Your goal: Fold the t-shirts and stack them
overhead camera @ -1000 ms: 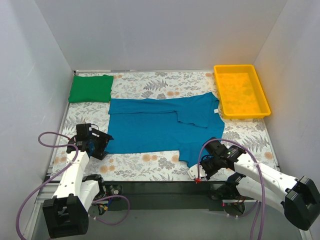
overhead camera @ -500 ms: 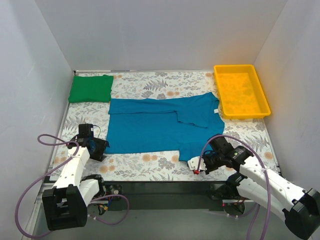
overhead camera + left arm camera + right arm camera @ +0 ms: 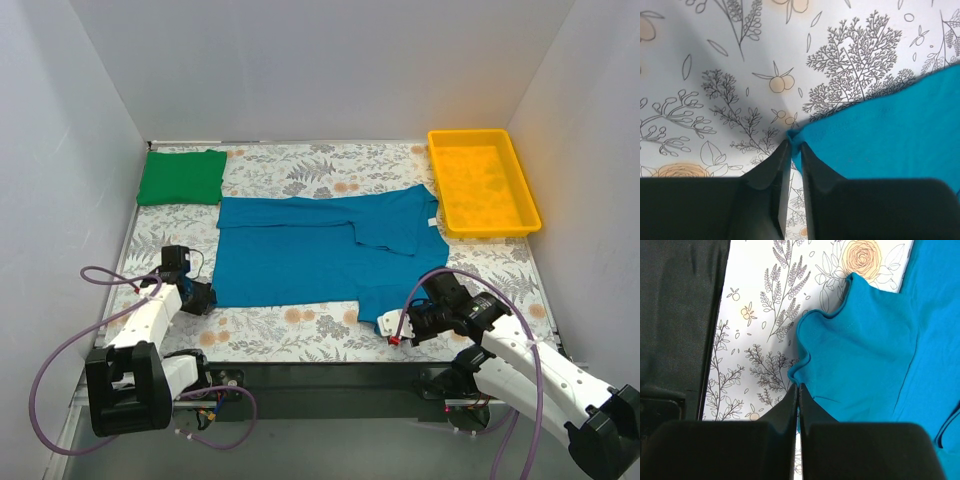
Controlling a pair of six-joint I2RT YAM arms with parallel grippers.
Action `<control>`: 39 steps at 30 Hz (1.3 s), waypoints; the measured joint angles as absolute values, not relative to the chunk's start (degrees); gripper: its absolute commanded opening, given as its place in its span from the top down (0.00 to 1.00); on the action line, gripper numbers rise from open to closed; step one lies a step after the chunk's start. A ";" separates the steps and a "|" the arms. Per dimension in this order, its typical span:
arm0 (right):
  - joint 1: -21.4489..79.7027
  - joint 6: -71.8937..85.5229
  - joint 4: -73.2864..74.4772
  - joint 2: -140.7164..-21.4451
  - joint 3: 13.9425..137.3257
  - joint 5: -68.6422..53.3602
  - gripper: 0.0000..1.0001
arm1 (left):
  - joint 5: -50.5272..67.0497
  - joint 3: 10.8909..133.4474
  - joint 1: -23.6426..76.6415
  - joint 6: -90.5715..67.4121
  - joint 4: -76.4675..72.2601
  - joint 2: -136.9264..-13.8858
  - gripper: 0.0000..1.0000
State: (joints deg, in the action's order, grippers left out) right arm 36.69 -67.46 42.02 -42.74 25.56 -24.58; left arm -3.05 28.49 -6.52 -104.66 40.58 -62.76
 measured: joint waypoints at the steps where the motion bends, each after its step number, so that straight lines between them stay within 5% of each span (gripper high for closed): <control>1: 36.53 -67.44 42.11 -42.68 25.69 -24.58 0.99 | -3.03 28.45 -6.52 -104.51 40.01 -62.96 0.98; 39: 28.18 -63.31 46.63 -36.67 37.58 -15.81 0.99 | -1.83 34.17 -6.52 -102.94 40.27 -50.72 1.00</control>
State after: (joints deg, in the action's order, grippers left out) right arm 28.18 -63.31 46.63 -36.67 37.58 -15.81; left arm -1.83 34.17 -6.52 -102.94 40.27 -50.72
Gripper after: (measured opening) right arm 0.020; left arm 0.019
